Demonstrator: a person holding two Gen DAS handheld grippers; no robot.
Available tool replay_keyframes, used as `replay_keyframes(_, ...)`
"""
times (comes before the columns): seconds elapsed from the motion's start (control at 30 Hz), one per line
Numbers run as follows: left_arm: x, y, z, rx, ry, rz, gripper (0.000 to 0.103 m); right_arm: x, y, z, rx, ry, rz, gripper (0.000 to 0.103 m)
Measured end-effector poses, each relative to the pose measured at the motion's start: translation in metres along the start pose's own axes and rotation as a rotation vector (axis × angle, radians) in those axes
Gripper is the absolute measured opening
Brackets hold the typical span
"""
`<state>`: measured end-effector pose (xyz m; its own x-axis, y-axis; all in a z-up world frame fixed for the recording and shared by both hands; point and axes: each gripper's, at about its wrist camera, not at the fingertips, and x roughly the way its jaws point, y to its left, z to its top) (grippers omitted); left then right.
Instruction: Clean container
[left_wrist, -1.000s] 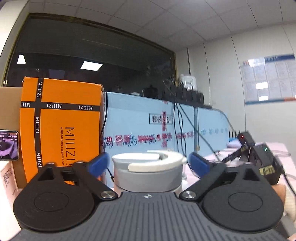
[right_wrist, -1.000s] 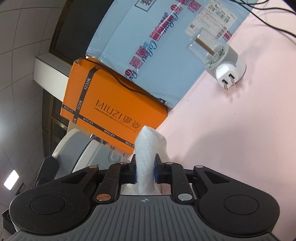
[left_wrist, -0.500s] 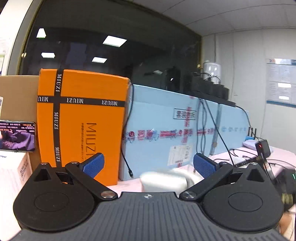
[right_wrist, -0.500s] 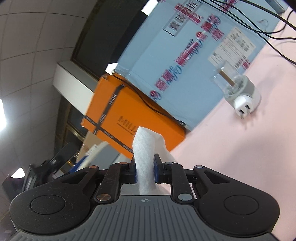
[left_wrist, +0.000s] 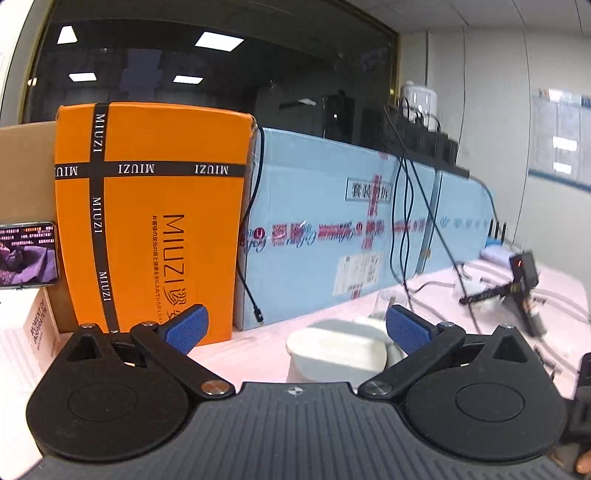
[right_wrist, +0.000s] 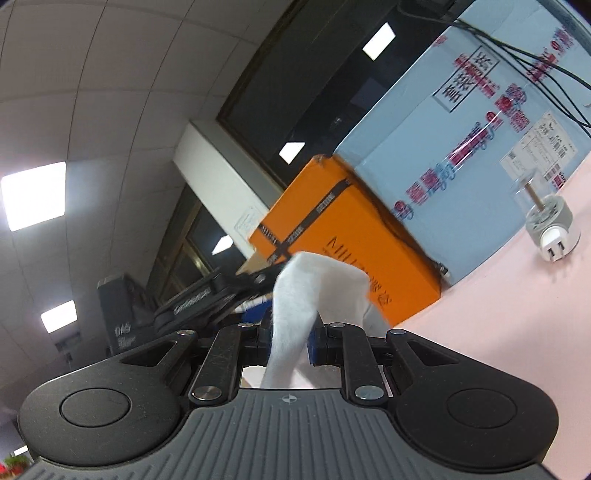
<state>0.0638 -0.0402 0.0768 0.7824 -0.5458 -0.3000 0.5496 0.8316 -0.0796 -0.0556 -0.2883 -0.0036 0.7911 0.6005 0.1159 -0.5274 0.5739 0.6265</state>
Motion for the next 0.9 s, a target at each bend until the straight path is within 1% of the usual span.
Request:
replay_keyframes(0.13, 0.003, -0.002, -0.004, 0.017, 0.01, -0.014, 0.103, 0.006, 0.011, -0.007, -0.035, 0.042, 0.006, 0.016)
replay_keyframes(0.23, 0.004, -0.002, -0.006, 0.023, -0.004, -0.022, 0.103, 0.014, 0.012, -0.012, -0.049, 0.096, -0.05, 0.016)
replay_keyframes(0.33, 0.004, -0.001, -0.007, 0.024, -0.011, -0.03, 0.103, 0.018, 0.008, -0.015, -0.05, 0.123, -0.092, 0.016)
replay_keyframes(0.43, 0.005, 0.0, -0.007, 0.018, -0.012, -0.03, 0.103, 0.021, 0.006, -0.015, -0.082, 0.143, -0.148, 0.015)
replay_keyframes(0.5, 0.005, 0.001, -0.007, 0.012, -0.014, -0.03, 0.103, 0.024, 0.009, -0.015, -0.126, 0.164, -0.157, 0.015)
replay_keyframes(0.6, 0.006, 0.004, -0.008, -0.005, -0.015, -0.038, 0.103, 0.03, 0.022, -0.018, -0.277, 0.206, -0.186, 0.019)
replay_keyframes(0.67, 0.007, 0.006, -0.008, -0.013, -0.018, -0.042, 0.103, 0.035, 0.031, -0.022, -0.375, 0.23, -0.201, 0.026)
replay_keyframes(0.7, 0.008, 0.006, -0.009, -0.016, -0.019, -0.044, 0.103, 0.037, 0.035, -0.023, -0.422, 0.243, -0.206, 0.028)
replay_keyframes(0.73, 0.008, 0.007, -0.009, -0.018, -0.018, -0.047, 0.103, 0.039, 0.04, -0.026, -0.472, 0.257, -0.21, 0.033)
replay_keyframes(0.77, 0.008, 0.007, -0.009, -0.018, -0.017, -0.05, 0.103, 0.041, 0.044, -0.029, -0.522, 0.271, -0.213, 0.039)
replay_keyframes(0.8, 0.008, 0.007, -0.009, -0.017, -0.016, -0.054, 0.103, 0.043, 0.048, -0.032, -0.564, 0.285, -0.214, 0.043)
replay_keyframes(0.87, 0.008, 0.006, -0.009, -0.013, -0.017, -0.058, 0.103, 0.047, 0.054, -0.037, -0.637, 0.316, -0.212, 0.054)
replay_keyframes(0.9, 0.008, 0.005, -0.009, -0.011, -0.018, -0.058, 0.103, 0.047, 0.054, -0.037, -0.651, 0.326, -0.211, 0.055)
